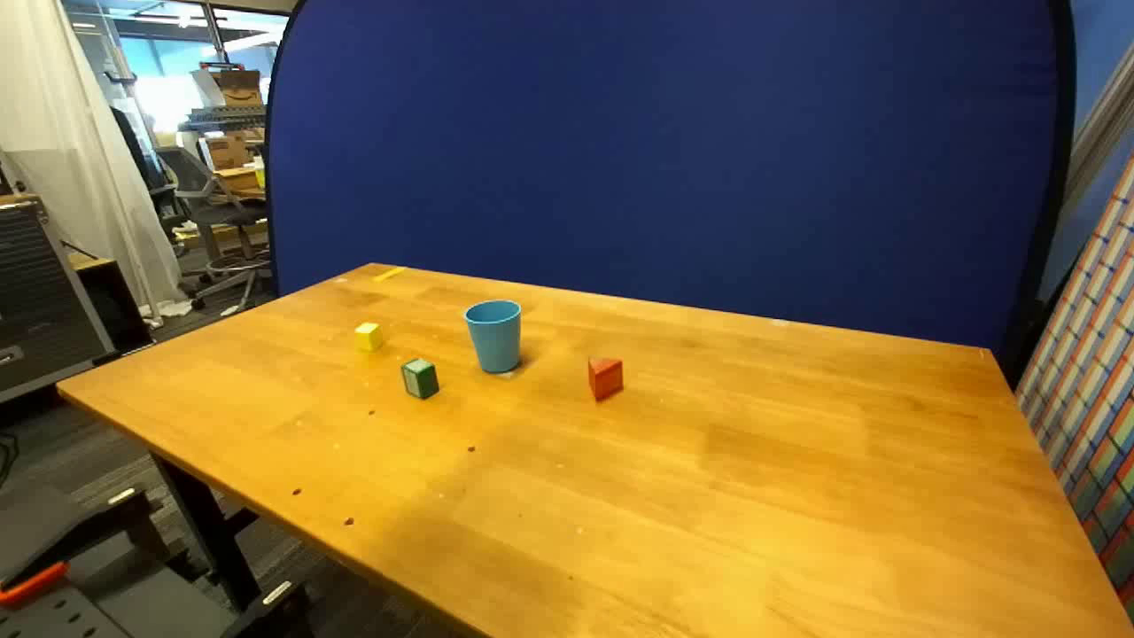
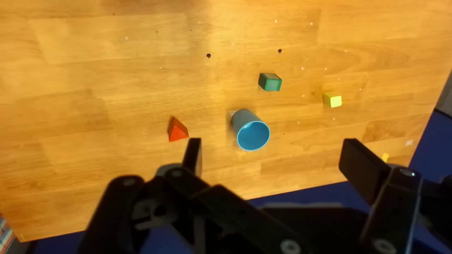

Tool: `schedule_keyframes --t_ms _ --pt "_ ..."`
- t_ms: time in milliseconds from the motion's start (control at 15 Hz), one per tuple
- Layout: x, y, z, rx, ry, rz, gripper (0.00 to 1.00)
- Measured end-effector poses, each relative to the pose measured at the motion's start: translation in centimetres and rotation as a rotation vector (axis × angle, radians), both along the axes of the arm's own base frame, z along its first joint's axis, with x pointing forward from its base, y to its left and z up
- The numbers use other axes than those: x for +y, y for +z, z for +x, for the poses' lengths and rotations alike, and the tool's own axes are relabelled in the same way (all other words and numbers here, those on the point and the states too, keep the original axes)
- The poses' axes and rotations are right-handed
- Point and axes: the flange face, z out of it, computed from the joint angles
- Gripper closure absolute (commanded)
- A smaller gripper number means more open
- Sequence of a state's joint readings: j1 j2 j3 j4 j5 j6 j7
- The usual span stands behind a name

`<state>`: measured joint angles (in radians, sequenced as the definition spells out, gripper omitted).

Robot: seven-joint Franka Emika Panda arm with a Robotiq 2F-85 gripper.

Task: Put the yellow block into the blue cup

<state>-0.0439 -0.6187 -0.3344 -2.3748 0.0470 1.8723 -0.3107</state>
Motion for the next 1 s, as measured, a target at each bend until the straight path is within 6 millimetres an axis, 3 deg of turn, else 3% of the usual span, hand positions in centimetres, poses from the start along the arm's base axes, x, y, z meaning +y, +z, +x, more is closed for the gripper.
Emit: schedule_keyframes --t_ms 267,667,800,1000 --pt "-0.2 0.9 0.0 -0.020 -0.003 -0.005 0.00" --pt "0.2 0.4 0.5 -0.001 -0.018 -0.008 0.00" --pt "2.0 -0.5 2.7 0.024 -0.031 -0.036 0.00" --pt "7.6 -3.7 7.8 0.111 0.021 -0.103 0.00"
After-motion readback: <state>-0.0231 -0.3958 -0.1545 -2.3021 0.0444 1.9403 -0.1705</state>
